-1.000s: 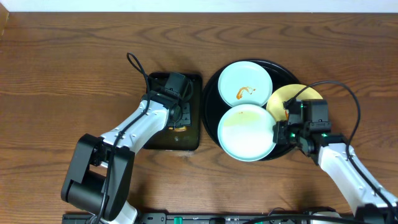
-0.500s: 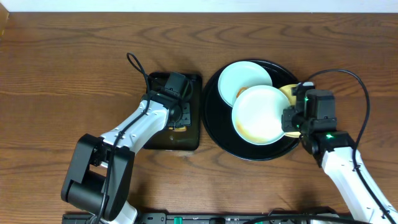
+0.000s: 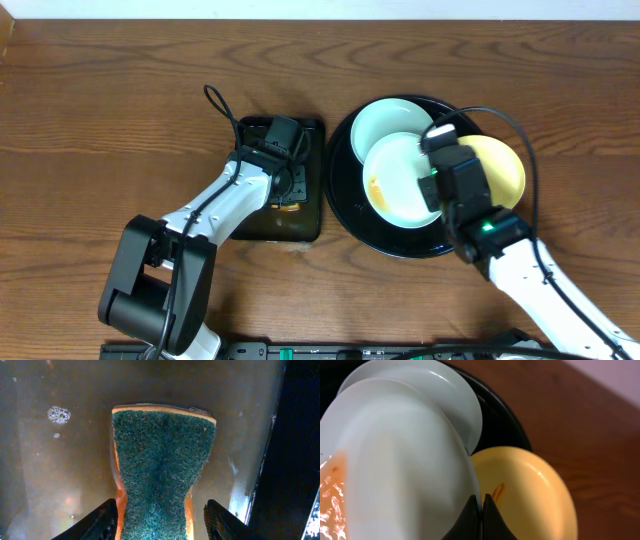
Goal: Clean dirty plates on tray and stack at the side
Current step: 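Grasp the cleaned pale blue plate rim with the right gripper and lift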
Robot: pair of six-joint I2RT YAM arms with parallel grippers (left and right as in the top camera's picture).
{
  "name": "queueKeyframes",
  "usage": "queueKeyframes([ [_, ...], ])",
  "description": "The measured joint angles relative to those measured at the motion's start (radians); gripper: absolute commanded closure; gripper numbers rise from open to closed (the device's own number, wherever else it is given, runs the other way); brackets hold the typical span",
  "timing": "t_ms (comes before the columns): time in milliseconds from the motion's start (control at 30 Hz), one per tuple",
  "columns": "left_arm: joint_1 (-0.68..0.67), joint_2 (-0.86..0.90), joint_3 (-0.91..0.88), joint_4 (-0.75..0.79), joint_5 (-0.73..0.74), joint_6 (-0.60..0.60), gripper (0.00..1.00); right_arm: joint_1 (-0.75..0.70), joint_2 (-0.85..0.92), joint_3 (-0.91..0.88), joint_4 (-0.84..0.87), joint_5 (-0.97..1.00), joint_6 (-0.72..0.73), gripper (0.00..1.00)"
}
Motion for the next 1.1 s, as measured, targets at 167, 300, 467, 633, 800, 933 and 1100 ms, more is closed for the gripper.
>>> queueKeyframes([
  [167, 0.000, 0.000, 0.000, 0.000, 0.000, 0.000, 0.43, 0.122, 0.000, 0.003, 0.051, 0.187, -0.101, 0.99],
  [300, 0.000, 0.000, 0.000, 0.000, 0.000, 0.000, 0.43, 0.212, 0.000, 0.008, 0.097, 0.325, -0.197, 0.99],
  [467, 0.000, 0.000, 0.000, 0.000, 0.000, 0.000, 0.43, 0.282, 0.000, 0.011, 0.154, 0.443, -0.295, 0.99],
  [633, 0.000, 0.000, 0.000, 0.000, 0.000, 0.000, 0.43, 0.326, 0.000, 0.011, 0.218, 0.535, -0.418, 0.99],
  [800, 0.000, 0.000, 0.000, 0.000, 0.000, 0.000, 0.43, 0.335, 0.000, 0.011, 0.251, 0.581, -0.529, 0.99],
  [933, 0.000, 0.000, 0.000, 0.000, 0.000, 0.000, 0.43, 0.336, 0.000, 0.011, 0.253, 0.592, -0.552, 0.99],
  [1100, 0.000, 0.000, 0.000, 0.000, 0.000, 0.000, 0.43, 0.340, 0.000, 0.011, 0.256, 0.599, -0.526, 0.99],
])
